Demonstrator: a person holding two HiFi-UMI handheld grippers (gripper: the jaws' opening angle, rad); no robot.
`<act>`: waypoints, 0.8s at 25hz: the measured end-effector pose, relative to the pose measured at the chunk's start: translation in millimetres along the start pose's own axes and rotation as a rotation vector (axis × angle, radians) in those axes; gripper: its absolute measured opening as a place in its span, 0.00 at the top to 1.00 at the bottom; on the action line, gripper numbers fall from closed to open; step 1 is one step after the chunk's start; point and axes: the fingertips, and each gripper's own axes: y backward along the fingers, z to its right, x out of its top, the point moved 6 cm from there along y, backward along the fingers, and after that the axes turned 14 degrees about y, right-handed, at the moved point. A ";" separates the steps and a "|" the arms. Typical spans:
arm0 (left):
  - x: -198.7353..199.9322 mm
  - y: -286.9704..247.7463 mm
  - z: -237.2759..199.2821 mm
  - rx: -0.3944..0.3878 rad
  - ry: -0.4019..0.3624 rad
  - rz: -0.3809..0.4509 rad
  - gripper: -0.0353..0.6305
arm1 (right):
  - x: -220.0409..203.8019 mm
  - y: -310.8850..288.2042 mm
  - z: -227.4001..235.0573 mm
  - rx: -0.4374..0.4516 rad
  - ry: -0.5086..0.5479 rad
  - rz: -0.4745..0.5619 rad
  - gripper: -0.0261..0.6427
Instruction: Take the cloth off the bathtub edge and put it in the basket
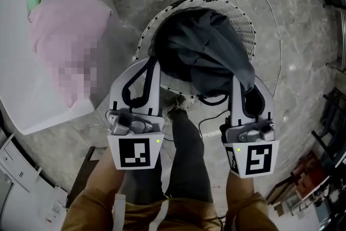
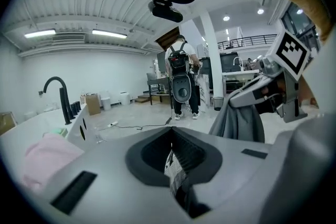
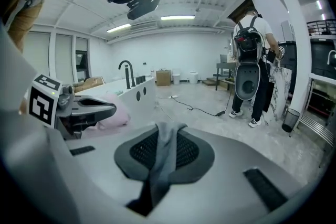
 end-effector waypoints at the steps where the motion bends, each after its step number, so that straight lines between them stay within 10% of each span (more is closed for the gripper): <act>1: -9.2 -3.8 -1.3 0.003 0.007 -0.005 0.94 | -9.0 -5.9 -2.0 0.001 0.001 -0.004 0.91; 13: -72.0 -41.3 -5.7 0.002 0.026 -0.010 0.94 | -104.7 -61.5 -10.3 0.008 -0.008 -0.083 0.91; 20: -104.1 -51.8 -3.7 -0.005 0.029 -0.021 0.94 | -179.2 -89.2 -23.0 0.144 0.012 -0.343 0.79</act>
